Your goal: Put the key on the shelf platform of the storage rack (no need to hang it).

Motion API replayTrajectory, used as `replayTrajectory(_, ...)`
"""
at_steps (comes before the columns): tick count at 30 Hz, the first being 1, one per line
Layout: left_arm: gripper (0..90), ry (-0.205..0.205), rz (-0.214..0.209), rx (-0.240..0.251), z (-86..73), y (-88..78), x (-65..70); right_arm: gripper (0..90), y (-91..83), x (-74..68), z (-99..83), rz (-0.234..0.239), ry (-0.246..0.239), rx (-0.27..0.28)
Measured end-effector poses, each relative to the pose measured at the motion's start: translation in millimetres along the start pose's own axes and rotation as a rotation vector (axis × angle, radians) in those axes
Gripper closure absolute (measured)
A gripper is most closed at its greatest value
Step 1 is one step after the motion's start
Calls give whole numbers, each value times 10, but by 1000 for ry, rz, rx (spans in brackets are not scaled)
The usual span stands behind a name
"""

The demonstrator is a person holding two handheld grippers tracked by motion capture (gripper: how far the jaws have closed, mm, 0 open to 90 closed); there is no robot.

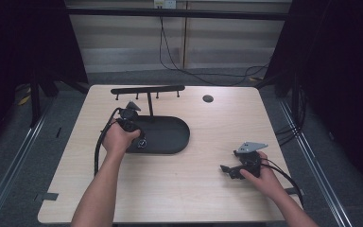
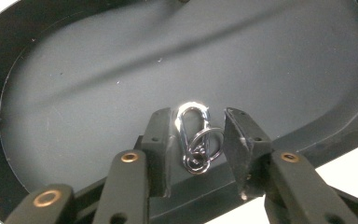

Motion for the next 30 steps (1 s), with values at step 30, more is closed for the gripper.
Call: replayTrajectory(30,332,4,-15,53,-44,-144,92,136,0,0,0,1,1,0)
Point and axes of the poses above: each handheld gripper's, and its own axes: y roughly forward along the jaws, z roughly out of its top, x roughly to its right, the point moved 7 cm from there along y, roughly forward along the jaws, and after that the axes turned 9 degrees about y, right-handed, at the moved point
